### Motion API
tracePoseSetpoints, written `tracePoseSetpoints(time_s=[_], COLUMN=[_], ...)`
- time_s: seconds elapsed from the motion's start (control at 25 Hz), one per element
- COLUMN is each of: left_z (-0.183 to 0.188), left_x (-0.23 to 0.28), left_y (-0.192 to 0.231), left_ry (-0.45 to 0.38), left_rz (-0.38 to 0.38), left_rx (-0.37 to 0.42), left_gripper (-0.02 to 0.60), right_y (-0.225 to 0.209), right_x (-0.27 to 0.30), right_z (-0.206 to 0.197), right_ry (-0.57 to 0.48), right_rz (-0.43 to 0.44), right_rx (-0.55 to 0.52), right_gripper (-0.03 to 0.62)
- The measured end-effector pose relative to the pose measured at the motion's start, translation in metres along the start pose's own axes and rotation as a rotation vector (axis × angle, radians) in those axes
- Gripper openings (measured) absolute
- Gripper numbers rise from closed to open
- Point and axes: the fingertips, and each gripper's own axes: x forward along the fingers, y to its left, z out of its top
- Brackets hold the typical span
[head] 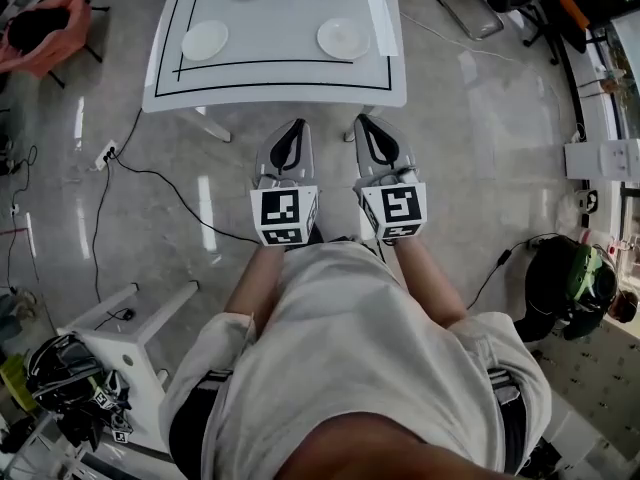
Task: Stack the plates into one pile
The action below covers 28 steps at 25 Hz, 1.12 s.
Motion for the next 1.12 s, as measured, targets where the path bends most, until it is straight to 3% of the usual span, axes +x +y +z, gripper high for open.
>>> tracePoseSetpoints(time_s=[0.32, 0.76, 1.12], left_z=[0.016, 0.004, 0.006], left_x=[0.033, 0.068, 0.116], left_y=[0.071, 0.106, 0.158], left_ry=[0.025, 0.093, 0.135], left_rz=[-0.061, -0.12, -0.051], left_rx=[0.03, -0.01, 0.004], left_gripper=[0.003, 0.003, 0.003], right_y=[0.033, 0.036, 0.017], right_x=[0.074, 0.12, 0.182], right_z=[0.012, -0.004, -0.02], right_ry=[0.038, 0.143, 0.186], right_rz=[-0.003, -0.017, 0.056], right_rx=[0.033, 0.05, 0.066], right_gripper=[0.0, 0.0, 0.0])
